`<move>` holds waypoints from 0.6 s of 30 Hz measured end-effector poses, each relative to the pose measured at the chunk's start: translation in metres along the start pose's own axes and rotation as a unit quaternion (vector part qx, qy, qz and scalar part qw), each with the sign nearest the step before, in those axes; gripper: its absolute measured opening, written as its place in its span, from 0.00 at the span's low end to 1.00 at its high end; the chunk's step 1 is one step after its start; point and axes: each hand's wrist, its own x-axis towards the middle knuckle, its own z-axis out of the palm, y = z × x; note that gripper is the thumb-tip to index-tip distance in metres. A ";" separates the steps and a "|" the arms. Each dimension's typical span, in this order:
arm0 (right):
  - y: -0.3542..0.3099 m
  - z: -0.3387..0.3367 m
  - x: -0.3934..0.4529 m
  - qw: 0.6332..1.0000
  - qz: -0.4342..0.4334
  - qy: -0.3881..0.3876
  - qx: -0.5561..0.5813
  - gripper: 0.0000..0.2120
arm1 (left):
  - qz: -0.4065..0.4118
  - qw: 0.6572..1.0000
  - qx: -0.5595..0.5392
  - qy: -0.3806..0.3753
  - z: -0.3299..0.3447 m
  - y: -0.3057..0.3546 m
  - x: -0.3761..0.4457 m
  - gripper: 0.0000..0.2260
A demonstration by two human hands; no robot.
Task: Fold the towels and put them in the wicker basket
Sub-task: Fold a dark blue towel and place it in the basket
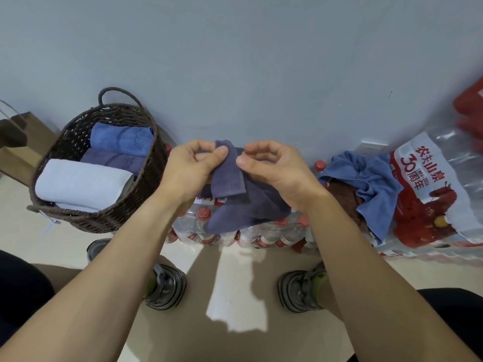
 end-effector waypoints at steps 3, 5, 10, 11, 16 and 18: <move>-0.008 0.002 -0.005 0.994 -0.041 -0.054 -0.085 0.21 | -0.031 0.996 -0.080 0.020 0.004 0.004 -0.002 0.11; -0.011 0.006 -0.005 0.988 -0.071 -0.037 -0.131 0.21 | -0.027 0.995 -0.100 0.006 0.006 0.007 -0.004 0.15; -0.019 -0.001 -0.002 0.976 -0.081 -0.021 -0.200 0.04 | -0.003 0.996 -0.002 -0.094 0.002 0.022 -0.010 0.16; -0.020 -0.003 -0.002 0.973 -0.077 -0.034 -0.216 0.03 | 0.007 0.993 0.065 -0.100 0.001 0.025 -0.011 0.13; -0.027 -0.005 -0.005 0.975 -0.053 -0.098 -0.193 0.01 | 0.167 0.888 0.416 -0.099 -0.003 0.041 -0.009 0.08; -0.031 -0.004 -0.006 0.984 -0.055 -0.099 -0.138 0.03 | 0.177 0.909 0.362 -0.106 -0.001 0.047 -0.013 0.11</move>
